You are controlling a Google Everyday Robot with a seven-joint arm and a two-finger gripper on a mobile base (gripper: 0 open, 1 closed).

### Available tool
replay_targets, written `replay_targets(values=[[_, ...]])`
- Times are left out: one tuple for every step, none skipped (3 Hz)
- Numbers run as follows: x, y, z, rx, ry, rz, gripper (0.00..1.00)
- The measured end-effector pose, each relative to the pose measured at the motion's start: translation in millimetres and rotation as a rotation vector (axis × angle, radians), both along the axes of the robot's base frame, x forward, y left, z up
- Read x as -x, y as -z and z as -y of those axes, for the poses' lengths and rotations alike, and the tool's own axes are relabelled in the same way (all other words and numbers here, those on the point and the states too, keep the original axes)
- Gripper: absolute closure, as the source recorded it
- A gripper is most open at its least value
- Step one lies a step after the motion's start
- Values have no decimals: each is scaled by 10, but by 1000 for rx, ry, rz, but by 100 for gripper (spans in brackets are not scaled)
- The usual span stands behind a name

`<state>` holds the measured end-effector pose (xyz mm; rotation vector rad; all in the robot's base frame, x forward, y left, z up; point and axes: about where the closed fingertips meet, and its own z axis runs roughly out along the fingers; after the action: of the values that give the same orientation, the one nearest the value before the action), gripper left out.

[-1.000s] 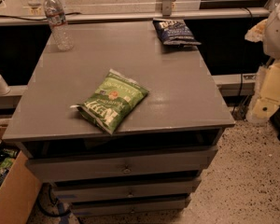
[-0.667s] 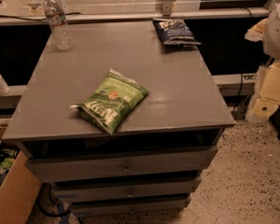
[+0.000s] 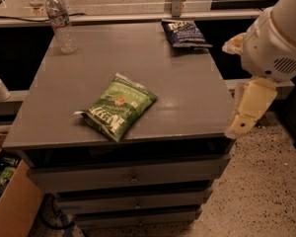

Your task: Move green jalapeno chip bag near water bottle

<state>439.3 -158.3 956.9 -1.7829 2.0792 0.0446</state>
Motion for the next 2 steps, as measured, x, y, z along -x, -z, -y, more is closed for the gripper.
replay_targets(values=[[-58, 134, -444, -69, -92, 9, 0], [-57, 133, -446, -69, -92, 10, 0]])
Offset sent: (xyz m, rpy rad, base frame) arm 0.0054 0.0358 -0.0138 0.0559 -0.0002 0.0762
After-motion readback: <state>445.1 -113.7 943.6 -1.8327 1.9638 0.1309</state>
